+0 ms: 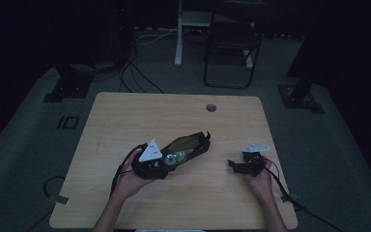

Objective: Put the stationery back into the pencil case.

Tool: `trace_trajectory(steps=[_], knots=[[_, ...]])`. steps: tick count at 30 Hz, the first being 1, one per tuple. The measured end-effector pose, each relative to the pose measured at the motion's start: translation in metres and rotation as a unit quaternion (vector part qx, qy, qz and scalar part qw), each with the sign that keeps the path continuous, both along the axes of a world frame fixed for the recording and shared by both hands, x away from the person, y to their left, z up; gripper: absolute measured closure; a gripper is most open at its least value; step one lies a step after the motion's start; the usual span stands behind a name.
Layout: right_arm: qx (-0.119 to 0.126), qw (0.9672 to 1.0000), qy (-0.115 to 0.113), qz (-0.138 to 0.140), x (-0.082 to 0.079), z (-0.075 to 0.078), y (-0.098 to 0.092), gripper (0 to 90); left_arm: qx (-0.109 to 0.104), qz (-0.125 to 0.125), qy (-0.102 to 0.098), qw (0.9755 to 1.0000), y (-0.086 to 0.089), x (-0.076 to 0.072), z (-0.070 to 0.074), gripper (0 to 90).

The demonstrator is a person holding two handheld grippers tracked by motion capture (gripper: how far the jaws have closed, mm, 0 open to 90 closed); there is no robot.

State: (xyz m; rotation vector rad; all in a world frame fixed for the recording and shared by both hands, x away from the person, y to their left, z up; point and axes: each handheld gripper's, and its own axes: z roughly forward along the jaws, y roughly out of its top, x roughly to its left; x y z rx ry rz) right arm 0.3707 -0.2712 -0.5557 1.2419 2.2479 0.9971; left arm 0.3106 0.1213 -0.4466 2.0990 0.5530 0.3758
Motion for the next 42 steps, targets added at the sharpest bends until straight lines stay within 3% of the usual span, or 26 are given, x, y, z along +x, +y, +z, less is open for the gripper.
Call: trace_trajectory(steps=[42], knots=[[-0.001,1.0000,0.000,0.002,0.000,0.000,0.000,18.5,-0.002,0.028,-0.006,0.9996,-0.011,0.025,0.007,41.5]])
